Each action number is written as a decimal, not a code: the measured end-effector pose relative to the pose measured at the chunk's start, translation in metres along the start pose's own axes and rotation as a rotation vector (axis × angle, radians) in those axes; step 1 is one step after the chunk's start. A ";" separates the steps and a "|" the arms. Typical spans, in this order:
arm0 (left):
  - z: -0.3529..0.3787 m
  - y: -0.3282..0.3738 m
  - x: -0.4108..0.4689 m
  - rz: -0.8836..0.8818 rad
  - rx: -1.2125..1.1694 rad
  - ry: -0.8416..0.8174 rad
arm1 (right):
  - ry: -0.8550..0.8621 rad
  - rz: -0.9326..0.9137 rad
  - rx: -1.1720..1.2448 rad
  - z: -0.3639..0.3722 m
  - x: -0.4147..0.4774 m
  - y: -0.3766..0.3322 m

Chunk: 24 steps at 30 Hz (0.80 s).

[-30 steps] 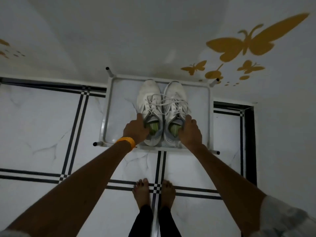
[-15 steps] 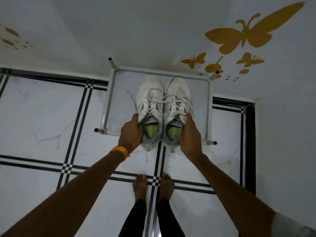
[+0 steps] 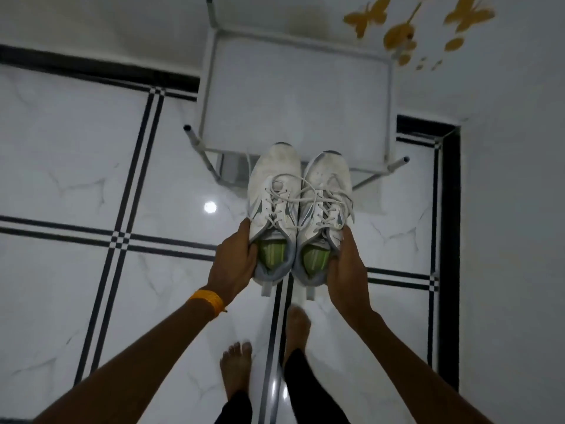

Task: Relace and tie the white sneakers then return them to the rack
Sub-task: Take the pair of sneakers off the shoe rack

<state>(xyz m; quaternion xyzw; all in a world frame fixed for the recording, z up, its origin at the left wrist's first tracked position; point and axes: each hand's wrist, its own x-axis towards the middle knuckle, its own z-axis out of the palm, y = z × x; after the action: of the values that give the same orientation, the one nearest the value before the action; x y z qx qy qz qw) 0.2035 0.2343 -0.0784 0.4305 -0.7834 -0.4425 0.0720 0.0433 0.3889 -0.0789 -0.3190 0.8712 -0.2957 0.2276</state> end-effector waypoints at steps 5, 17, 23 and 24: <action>0.071 -0.088 -0.050 -0.081 -0.007 -0.026 | -0.124 0.088 0.018 0.073 -0.050 0.079; 0.239 -0.269 0.014 0.042 0.072 0.006 | -0.071 0.018 -0.038 0.239 -0.008 0.266; 0.257 -0.295 0.047 0.131 0.048 0.080 | -0.008 -0.054 -0.029 0.254 0.020 0.288; 0.256 -0.295 0.048 0.131 0.050 0.063 | -0.037 -0.052 -0.072 0.251 0.020 0.285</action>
<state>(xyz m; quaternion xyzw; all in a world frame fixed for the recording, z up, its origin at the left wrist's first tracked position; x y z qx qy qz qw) 0.2276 0.2899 -0.4673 0.3937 -0.8180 -0.4033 0.1145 0.0565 0.4594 -0.4527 -0.3550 0.8683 -0.2639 0.2245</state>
